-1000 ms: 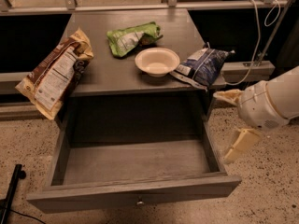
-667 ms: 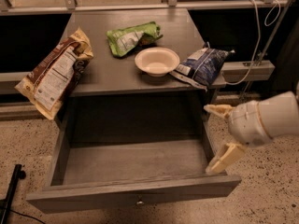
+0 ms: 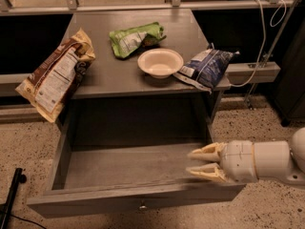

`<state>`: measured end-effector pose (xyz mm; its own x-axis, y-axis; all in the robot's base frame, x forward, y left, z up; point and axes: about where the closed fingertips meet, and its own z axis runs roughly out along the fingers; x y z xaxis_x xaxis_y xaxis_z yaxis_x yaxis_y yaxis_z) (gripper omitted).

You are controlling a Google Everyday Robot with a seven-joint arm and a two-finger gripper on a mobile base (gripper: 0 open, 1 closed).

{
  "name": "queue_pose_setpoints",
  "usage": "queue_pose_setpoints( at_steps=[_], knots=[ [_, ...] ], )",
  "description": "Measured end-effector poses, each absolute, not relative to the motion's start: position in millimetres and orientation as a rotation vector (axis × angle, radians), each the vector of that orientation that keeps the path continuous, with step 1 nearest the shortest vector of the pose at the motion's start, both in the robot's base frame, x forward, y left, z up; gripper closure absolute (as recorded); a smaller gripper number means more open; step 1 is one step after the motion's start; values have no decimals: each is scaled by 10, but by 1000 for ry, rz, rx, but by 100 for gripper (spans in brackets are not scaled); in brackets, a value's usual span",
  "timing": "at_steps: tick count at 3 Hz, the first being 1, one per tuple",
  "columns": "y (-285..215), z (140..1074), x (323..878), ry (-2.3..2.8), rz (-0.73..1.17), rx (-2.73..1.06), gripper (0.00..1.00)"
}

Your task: Close top drawer

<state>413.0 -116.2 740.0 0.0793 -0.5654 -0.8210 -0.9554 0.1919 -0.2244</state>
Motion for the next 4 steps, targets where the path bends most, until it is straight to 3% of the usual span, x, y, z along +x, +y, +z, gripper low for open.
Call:
queue_pose_setpoints(
  at_steps=[2,4],
  knots=[
    [-1071,7034,3702,1595,590,-1486,100],
    [-984,7053,3539,1573,553,-1546,100]
  ],
)
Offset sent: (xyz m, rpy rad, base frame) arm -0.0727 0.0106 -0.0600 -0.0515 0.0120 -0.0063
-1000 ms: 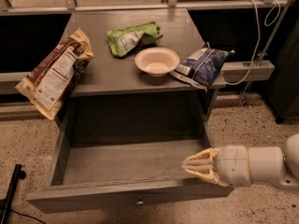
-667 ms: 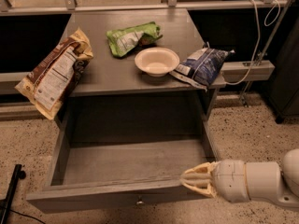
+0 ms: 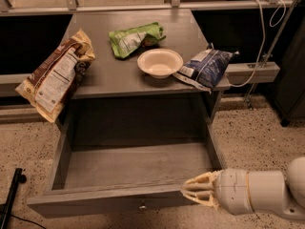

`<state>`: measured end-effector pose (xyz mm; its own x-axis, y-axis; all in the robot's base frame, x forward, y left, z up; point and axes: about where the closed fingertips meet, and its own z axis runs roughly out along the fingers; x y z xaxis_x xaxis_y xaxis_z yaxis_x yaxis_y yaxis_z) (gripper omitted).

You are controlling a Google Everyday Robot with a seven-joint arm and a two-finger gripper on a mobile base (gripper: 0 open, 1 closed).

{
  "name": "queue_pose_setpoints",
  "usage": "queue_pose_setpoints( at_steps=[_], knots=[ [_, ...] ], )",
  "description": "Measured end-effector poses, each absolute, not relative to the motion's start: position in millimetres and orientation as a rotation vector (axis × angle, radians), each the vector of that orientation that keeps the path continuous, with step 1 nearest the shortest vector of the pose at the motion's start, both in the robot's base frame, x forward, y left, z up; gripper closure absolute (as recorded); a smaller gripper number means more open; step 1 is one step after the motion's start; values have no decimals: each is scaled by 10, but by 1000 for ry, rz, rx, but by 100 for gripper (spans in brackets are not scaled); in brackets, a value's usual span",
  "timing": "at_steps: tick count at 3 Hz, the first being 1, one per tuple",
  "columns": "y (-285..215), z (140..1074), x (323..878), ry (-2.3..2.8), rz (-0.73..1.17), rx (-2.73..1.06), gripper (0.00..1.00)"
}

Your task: Close top drawer

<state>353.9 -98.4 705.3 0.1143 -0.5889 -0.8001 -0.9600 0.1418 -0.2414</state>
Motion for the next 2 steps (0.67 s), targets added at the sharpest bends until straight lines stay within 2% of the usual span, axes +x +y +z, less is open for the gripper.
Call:
queue_pose_setpoints(
  at_steps=[1,2],
  knots=[
    [-1074,6754,3122,1688,407,-1667,100],
    [-1194,6422,2962,1768,343,-1748,100]
  ],
)
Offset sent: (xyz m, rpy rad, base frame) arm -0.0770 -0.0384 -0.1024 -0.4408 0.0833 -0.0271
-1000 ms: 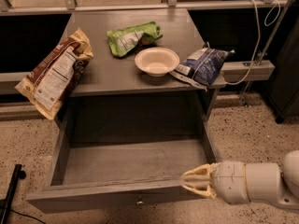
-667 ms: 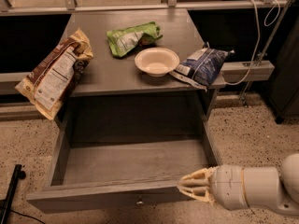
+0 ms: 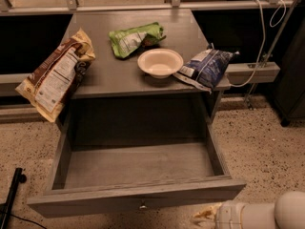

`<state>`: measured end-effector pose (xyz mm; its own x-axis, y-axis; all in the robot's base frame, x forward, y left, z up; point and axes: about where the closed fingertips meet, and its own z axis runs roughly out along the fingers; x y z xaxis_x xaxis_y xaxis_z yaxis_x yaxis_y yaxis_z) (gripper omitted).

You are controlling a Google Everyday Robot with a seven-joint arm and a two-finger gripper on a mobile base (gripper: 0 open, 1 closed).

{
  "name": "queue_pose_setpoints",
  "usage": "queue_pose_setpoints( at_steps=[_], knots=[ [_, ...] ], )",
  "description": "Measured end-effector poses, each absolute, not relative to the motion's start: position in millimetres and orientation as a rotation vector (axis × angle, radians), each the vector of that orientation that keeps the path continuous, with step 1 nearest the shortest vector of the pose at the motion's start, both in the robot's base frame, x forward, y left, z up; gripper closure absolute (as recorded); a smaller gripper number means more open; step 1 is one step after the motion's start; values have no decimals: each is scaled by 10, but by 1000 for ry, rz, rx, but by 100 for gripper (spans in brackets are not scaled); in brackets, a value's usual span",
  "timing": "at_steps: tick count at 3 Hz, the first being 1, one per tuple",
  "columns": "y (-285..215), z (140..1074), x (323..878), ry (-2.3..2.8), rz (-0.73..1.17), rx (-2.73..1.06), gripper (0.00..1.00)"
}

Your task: Close top drawer

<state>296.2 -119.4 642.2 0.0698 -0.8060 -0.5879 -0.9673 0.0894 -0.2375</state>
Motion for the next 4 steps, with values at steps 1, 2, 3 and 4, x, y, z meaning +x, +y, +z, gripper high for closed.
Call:
queue_pose_setpoints(
  at_steps=[1,2,3,4],
  knots=[
    [-1357,6137,3098,1797,263,-1736,100],
    [-1332,6109,3325,1759,222,-1703,100],
    [-1098,6161,3624,1704,188,-1638,100],
    [-904,6216,3749,1686,205,-1591,100]
  ],
)
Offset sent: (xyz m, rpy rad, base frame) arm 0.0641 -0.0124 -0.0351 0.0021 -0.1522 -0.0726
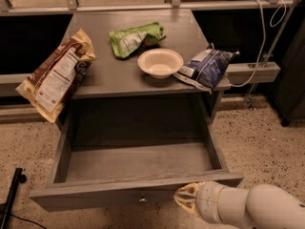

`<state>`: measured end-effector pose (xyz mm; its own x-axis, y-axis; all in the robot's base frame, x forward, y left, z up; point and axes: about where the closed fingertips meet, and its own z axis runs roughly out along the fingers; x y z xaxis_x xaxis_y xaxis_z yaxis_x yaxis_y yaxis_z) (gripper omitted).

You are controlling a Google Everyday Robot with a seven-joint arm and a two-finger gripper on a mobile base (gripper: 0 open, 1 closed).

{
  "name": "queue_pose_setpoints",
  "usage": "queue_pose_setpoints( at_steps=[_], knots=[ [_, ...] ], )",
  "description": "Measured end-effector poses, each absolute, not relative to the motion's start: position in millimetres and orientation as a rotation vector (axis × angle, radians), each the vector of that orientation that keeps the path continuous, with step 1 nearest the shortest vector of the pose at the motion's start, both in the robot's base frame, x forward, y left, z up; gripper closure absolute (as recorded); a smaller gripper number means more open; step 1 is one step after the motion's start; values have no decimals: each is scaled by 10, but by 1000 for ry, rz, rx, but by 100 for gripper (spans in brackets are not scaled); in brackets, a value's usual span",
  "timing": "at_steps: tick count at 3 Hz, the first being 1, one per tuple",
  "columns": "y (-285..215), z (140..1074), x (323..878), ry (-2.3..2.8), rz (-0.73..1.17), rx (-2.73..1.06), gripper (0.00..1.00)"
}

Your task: Close top drawer

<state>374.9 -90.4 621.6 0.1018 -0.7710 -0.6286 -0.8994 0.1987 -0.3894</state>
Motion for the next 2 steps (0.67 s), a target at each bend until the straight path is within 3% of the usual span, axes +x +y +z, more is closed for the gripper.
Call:
queue_pose_setpoints(
  at_steps=[2],
  knots=[
    [-933,6199,3960,1696,206,-1538,100]
  ],
)
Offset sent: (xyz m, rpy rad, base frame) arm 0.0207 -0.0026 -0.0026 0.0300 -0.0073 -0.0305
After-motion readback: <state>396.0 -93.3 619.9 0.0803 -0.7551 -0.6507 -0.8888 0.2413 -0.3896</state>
